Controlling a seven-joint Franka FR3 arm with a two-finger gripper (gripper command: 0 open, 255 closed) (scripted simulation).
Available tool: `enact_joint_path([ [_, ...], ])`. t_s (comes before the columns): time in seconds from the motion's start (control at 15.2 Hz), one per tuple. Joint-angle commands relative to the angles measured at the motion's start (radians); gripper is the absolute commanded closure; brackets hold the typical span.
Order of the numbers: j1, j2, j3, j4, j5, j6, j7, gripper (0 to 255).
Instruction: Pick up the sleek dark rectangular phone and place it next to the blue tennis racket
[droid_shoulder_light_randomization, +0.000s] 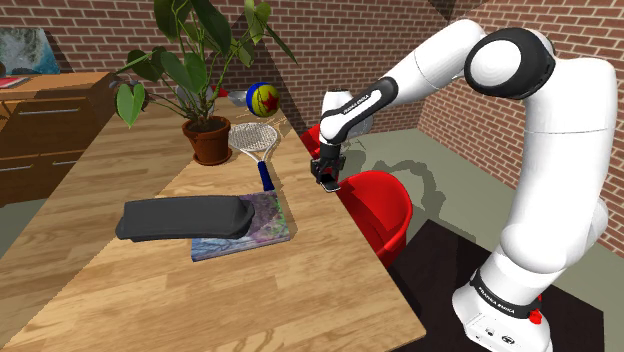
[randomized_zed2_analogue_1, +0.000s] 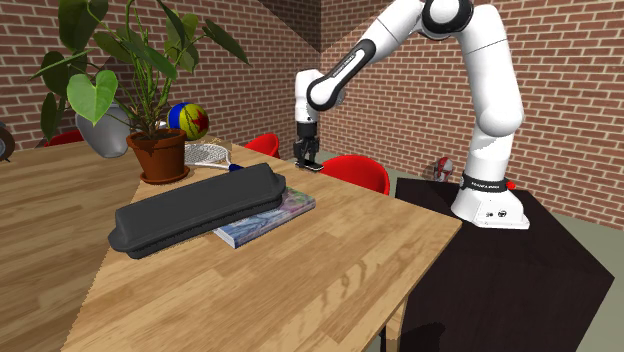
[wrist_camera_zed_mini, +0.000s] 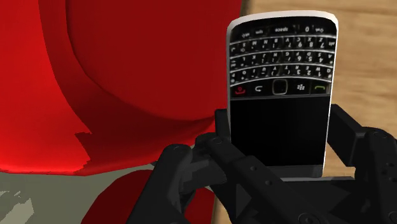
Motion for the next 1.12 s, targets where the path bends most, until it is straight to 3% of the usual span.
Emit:
enact_joint_path([
  [0.0,0.000,0.004,0.000,-0.002,-0.001,0.006,0.000,255],
  [0.33,0.000,0.004,0.000,-0.002,-0.001,0.006,0.000,255],
  [0.4,0.000,0.004,0.000,-0.002,-0.001,0.006,0.000,0],
  [0.73,0.000,0.004,0.000,-0.002,-0.001,0.006,0.000,0],
  [1.06,-0.010,-0.076,0.007,0.025,0.016,-0.099,-0.011,0],
])
